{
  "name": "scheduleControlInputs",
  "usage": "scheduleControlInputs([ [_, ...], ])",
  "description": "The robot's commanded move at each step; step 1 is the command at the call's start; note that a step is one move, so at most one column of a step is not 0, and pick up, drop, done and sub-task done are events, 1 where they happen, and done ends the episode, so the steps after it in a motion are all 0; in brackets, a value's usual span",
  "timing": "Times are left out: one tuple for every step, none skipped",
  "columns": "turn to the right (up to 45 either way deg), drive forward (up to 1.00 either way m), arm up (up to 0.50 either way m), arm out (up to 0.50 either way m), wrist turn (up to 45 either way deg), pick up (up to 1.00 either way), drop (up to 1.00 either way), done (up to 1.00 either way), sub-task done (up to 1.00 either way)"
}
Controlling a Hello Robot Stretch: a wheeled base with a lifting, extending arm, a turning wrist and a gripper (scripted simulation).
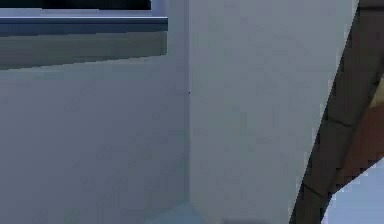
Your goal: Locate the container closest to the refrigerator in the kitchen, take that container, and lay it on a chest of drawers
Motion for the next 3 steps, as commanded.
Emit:
scheduleControlInputs([
  [45.0, 0.0, 0.0, 0.0, 0.0, 0.0, 0.0, 0.0, 0.0],
  [15.0, 0.0, 0.0, 0.0, 0.0, 0.0, 0.0, 0.0, 0.0],
  [0.0, 0.6, 0.0, 0.0, 0.0, 0.0, 0.0, 0.0, 0.0],
])
